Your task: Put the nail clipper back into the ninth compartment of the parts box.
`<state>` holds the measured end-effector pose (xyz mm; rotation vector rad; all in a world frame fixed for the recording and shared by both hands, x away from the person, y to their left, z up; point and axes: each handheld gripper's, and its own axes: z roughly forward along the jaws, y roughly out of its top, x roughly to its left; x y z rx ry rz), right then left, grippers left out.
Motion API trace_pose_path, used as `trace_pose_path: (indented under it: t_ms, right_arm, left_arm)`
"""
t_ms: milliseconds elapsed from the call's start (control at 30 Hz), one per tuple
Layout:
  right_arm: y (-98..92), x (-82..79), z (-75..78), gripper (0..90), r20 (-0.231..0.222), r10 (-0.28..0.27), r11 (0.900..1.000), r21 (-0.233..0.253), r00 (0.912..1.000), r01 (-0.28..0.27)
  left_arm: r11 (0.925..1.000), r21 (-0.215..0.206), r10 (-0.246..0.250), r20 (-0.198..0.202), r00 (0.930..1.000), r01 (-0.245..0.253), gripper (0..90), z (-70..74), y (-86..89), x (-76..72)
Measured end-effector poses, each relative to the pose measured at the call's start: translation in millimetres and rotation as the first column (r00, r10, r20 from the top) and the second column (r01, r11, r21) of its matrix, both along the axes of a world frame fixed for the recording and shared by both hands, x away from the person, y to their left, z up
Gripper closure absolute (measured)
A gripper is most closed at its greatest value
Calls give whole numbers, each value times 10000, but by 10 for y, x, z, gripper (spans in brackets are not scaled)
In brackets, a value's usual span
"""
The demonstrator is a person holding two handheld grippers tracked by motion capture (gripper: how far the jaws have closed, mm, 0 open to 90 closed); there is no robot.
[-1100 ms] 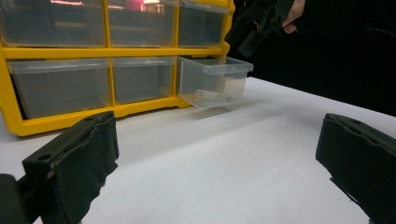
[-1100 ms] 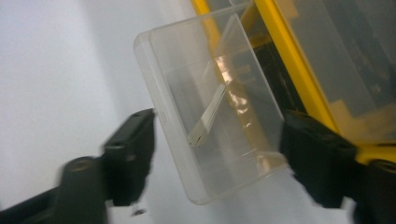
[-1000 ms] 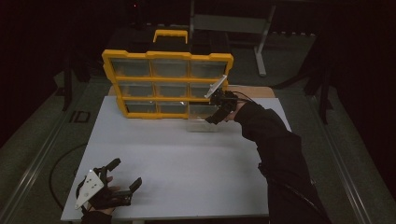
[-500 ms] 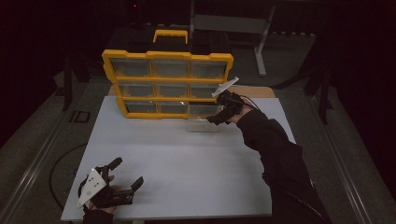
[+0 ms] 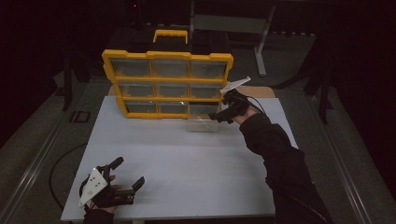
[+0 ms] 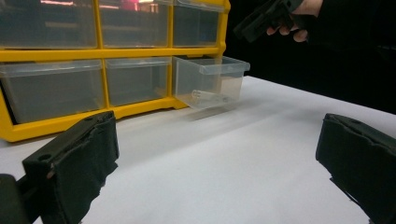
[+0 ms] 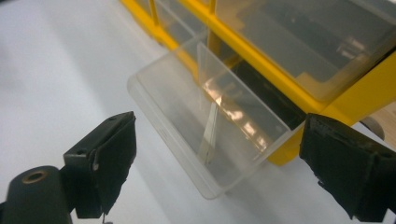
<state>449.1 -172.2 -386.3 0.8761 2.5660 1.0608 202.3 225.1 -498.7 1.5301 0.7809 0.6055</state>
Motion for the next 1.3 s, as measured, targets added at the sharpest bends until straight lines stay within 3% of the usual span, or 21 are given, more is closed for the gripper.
trace_pose_path:
  t_ms: [133,233,700,867,967,1100,1300]
  right_arm:
    - [-36,-58,12,125,229,90,9994,338,9997,-98]
    - [-66,-106,18,125,435,218,9995,210,9988,-227]
    - [-370,-360,8,121,570,3,9979,650,9984,-41]
    - [-464,-507,-91,116,634,173,9964,819,9978,-225]
    - [-513,-603,-159,115,988,39,9979,647,9951,-104]
    - [-581,-723,-260,115,1109,-58,9987,504,9938,2]
    - [-729,-898,-409,115,1122,-274,9957,910,9933,172]
  left_arm:
    - [10000,-55,-19,-11,10000,19,3,-3,-2,-2]
    - [10000,-55,2,18,10000,-2,3,2,5,-6]
    - [10000,-25,-28,7,10000,28,3,-3,-2,-2]
    - [10000,27,-31,-29,10000,31,3,-7,-3,-6]
    - [10000,21,-12,-18,10000,12,3,-6,-2,-7]
    - [10000,46,-13,-2,10000,13,3,-5,-4,-7]
    - [10000,60,-11,-14,10000,11,3,-8,-5,-4]
